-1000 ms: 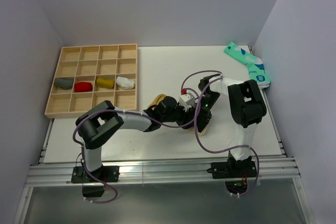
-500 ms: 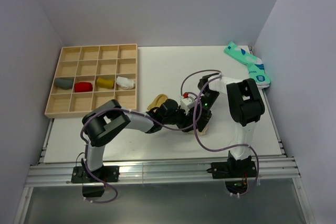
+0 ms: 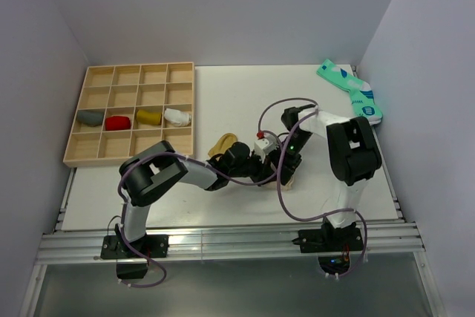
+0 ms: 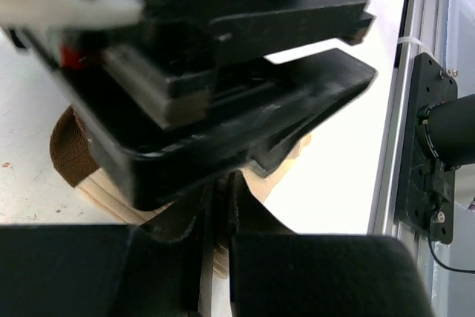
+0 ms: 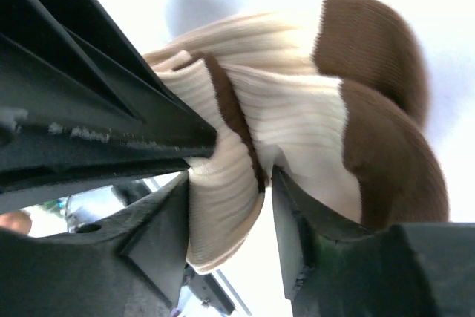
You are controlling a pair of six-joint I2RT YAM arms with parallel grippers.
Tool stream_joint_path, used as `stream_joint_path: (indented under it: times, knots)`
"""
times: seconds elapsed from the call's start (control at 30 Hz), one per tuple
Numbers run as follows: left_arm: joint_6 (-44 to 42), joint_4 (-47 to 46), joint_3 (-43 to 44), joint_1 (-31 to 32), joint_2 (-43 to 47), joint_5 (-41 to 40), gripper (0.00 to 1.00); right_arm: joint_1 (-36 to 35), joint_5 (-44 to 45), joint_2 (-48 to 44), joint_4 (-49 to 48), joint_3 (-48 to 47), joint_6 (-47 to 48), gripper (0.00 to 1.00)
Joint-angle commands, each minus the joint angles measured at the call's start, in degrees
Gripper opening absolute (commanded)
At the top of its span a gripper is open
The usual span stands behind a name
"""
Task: Roll the socks
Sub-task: Roll the sock at the center of the board.
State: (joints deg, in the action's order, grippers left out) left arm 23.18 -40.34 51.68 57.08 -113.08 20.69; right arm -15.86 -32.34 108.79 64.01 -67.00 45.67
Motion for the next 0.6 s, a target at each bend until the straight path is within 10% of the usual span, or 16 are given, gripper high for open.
stream_joint_path:
  times: [0.0, 0.57]
  knots:
    - [1.87, 2.28, -1.67, 0.75, -2.23, 1.02, 0.0, 0.48, 2.89, -6.04, -9.69, 1.43, -3.04, 0.54]
    - [14.52, 9.74, 2.8, -0.65, -6.71, 1.72, 0.0, 12.52, -1.24, -34.69, -17.69, 12.75, -1.82, 0.62]
